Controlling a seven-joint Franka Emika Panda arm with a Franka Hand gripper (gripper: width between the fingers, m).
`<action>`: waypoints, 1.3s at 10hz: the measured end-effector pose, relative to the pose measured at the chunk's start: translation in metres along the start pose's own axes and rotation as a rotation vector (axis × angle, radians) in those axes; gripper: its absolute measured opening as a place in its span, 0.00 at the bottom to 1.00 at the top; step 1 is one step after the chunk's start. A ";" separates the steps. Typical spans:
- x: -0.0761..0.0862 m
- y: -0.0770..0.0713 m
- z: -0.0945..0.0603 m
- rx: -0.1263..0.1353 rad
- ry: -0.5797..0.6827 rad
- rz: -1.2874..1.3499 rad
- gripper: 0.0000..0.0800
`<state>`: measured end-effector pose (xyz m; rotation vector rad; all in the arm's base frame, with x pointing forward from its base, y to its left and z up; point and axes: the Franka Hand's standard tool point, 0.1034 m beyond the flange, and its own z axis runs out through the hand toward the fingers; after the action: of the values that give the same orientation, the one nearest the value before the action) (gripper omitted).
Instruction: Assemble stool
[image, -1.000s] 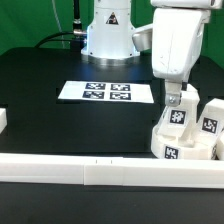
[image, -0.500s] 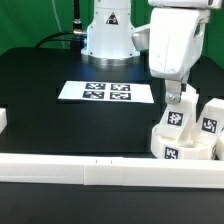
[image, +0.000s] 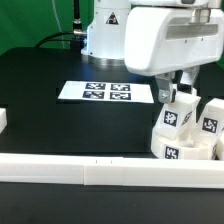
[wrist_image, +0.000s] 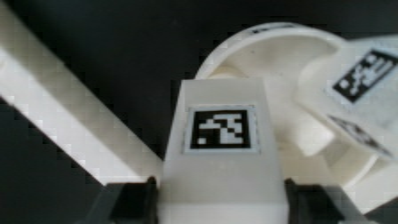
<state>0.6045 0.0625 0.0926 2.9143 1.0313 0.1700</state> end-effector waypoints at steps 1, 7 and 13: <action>0.001 0.000 0.000 -0.003 0.007 0.093 0.42; 0.015 -0.023 0.002 0.006 0.043 0.660 0.42; 0.022 -0.034 0.002 0.053 0.055 1.054 0.42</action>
Offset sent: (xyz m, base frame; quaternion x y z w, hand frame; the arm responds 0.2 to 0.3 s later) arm -0.0114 0.0185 -0.0052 0.0058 0.0138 0.2019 0.9793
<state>0.6004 0.1032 0.0901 3.1584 -0.5917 0.2428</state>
